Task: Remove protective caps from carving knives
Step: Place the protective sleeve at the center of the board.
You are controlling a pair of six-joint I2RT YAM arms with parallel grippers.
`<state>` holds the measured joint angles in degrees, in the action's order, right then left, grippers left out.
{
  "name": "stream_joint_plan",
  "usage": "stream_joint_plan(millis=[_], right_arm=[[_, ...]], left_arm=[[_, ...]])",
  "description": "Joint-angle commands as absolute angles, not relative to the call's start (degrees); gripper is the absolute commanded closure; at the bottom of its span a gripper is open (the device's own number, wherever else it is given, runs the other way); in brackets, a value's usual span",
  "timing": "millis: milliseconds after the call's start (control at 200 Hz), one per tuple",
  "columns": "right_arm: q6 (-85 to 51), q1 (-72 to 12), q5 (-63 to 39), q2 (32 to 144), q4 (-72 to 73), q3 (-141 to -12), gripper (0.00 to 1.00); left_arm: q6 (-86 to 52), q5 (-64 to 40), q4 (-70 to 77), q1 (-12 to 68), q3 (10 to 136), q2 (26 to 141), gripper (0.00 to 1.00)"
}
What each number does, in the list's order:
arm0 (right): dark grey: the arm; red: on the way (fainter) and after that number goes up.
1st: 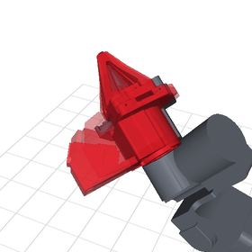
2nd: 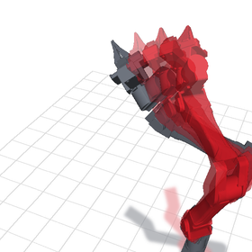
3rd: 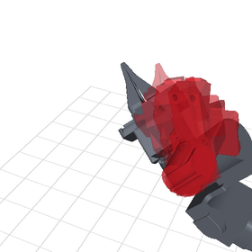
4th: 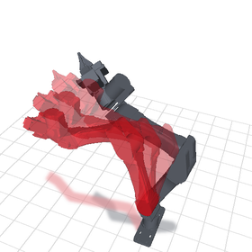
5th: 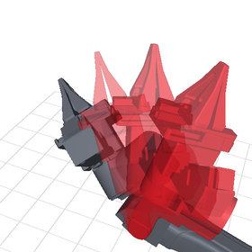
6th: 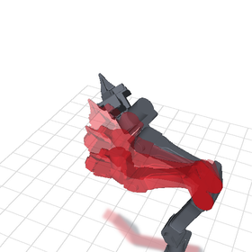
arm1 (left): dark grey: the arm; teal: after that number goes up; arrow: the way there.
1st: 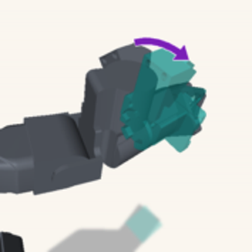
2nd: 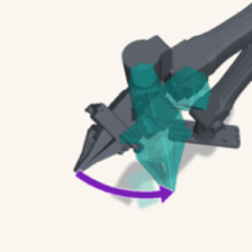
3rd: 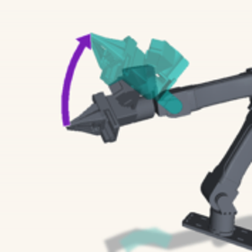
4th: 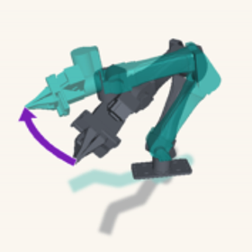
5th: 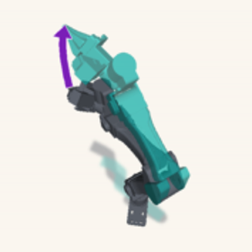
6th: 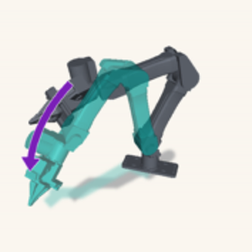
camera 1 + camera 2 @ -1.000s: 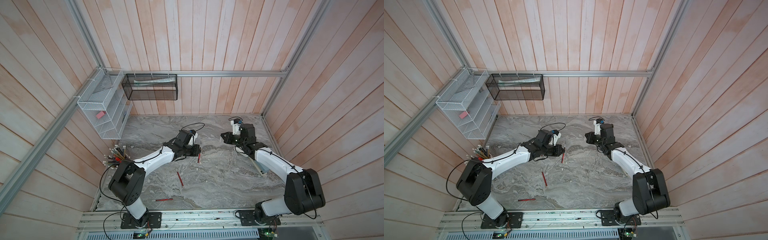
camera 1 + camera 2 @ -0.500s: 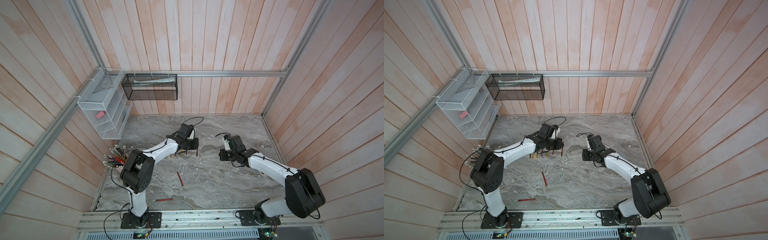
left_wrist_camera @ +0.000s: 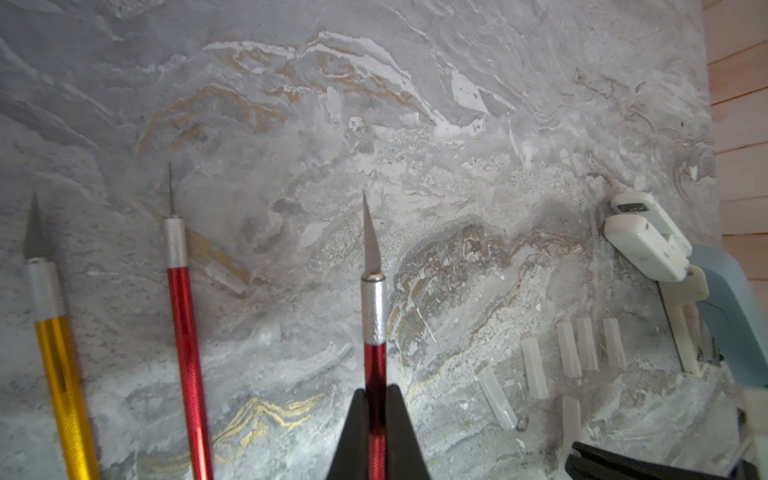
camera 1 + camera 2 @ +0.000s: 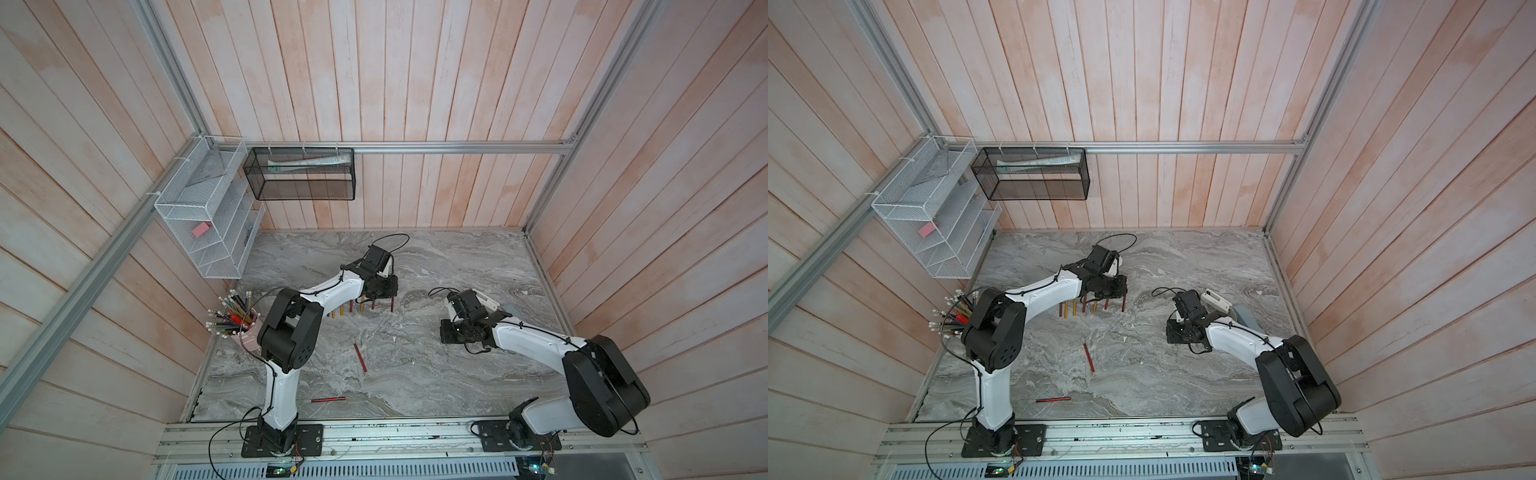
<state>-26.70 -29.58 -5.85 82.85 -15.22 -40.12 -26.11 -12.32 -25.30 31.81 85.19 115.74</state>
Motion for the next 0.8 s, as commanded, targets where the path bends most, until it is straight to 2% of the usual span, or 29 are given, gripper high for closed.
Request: stream_joint_plan(millis=[0, 100, 540, 795], right_arm=[[-27.42, -29.75, -5.19, 84.13, -14.52, -39.77, 1.00], [-27.43, -29.64, -5.27, 84.75, -14.02, -39.89, 1.00], [-27.33, -28.78, -5.10, 84.72, -13.62, -39.87, 0.83], [-27.16, -28.48, -4.92, 84.42, -13.97, -39.91, 0.78]], left_arm=[[-24.74, -10.69, -27.32, 31.64, 87.25, 117.67, 1.00], [-24.45, -10.37, -28.16, 31.60, 88.17, 118.71, 1.00], [-23.90, -9.49, -29.64, 31.46, 89.65, 121.53, 1.00], [-23.34, -8.54, -30.64, 31.46, 91.18, 122.80, 1.00]])
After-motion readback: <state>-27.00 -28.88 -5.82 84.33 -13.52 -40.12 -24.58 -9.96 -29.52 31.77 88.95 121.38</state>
